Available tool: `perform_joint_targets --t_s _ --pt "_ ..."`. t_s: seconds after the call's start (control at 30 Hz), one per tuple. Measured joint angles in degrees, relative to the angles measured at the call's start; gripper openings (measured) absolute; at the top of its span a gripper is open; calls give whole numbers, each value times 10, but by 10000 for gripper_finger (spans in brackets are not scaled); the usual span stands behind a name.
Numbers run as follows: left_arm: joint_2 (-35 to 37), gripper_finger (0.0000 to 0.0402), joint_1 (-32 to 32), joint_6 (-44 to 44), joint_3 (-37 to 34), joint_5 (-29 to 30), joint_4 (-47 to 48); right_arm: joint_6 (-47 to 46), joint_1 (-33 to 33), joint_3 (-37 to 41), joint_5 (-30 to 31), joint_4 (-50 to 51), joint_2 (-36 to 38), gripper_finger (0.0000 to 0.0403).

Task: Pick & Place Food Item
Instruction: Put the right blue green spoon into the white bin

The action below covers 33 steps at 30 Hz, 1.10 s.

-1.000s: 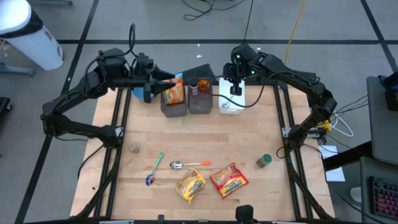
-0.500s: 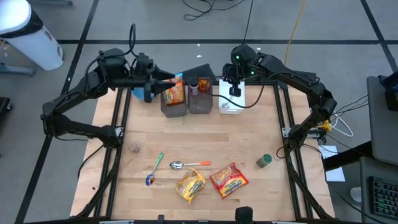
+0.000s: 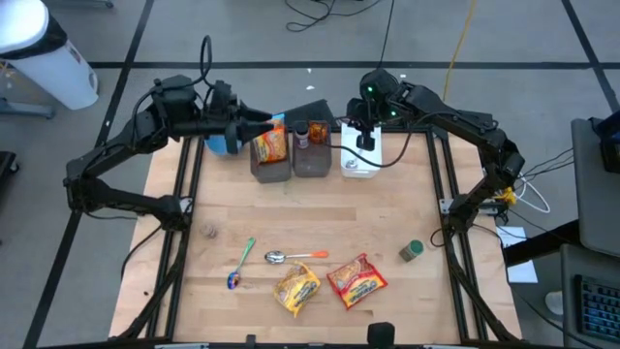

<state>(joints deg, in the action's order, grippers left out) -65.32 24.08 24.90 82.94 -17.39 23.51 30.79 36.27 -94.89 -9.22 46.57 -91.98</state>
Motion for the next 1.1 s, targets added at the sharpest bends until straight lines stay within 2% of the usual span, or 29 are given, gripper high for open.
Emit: perform_joint_targets --t_s 0.33,1.1 --pt "0 230 -9 47 0 12 -1 1 0 0 0 0 0 4" --pt "0 230 -21 -69 0 44 -2 -5 -9 0 3 -18 0 4"
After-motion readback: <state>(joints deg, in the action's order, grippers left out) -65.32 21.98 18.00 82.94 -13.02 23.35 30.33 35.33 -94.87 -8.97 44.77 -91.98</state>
